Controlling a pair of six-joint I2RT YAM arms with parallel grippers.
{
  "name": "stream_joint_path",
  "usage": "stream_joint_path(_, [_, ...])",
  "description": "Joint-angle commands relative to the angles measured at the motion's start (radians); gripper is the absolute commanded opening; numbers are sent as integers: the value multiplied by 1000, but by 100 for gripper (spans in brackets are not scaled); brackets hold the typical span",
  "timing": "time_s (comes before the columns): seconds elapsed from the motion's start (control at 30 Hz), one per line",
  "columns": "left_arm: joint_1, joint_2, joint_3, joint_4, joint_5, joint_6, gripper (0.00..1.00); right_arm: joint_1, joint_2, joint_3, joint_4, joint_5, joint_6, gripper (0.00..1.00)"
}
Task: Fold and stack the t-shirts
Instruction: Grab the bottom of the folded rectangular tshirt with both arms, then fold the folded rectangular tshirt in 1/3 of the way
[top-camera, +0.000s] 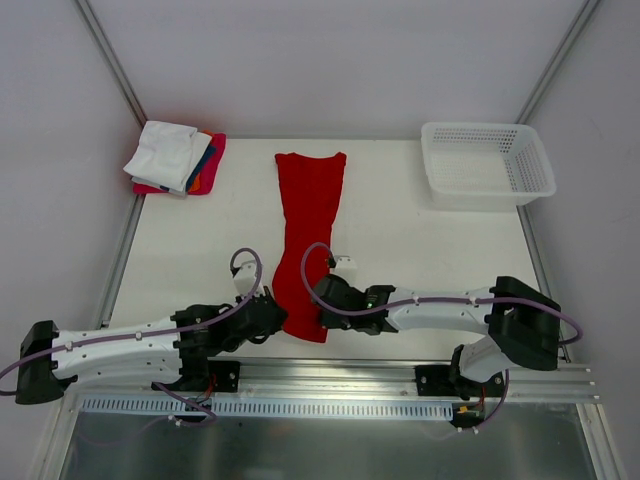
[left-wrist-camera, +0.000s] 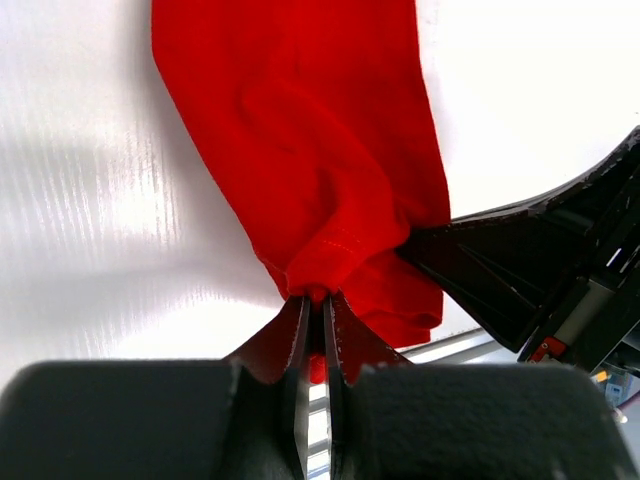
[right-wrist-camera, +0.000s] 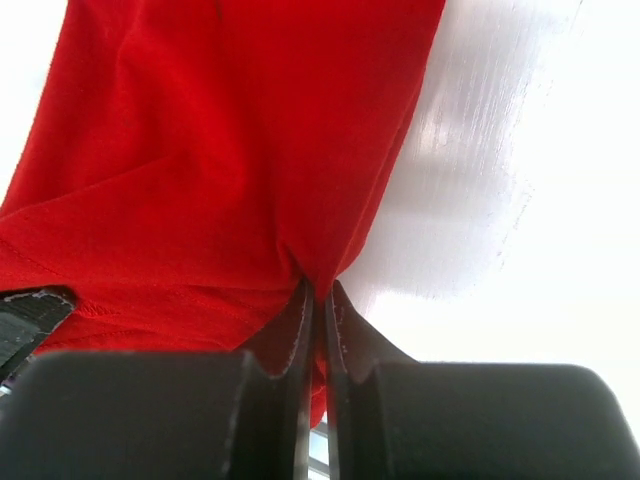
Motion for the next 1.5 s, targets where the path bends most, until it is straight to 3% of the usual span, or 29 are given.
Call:
stream_joint_path(0.0, [-7, -16, 60, -24, -8, 48, 0, 4, -43, 63, -128, 39, -43, 1])
stream_joint_path(0.57, [-7, -22, 156, -33, -7, 134, 0, -12, -62, 169, -210, 49, -101, 0])
stream_joint_path(1.03, [-5, -27, 117, -199, 141, -179, 0, -12, -115, -1, -296, -85, 92, 1])
stream_joint_path(1.37, [70, -59, 186, -248, 234, -163, 0, -13, -39, 154, -524, -148, 163, 0])
stream_joint_path(1.47, [103, -74, 198, -245, 205, -111, 0, -15, -62, 189, -550, -90, 132, 0])
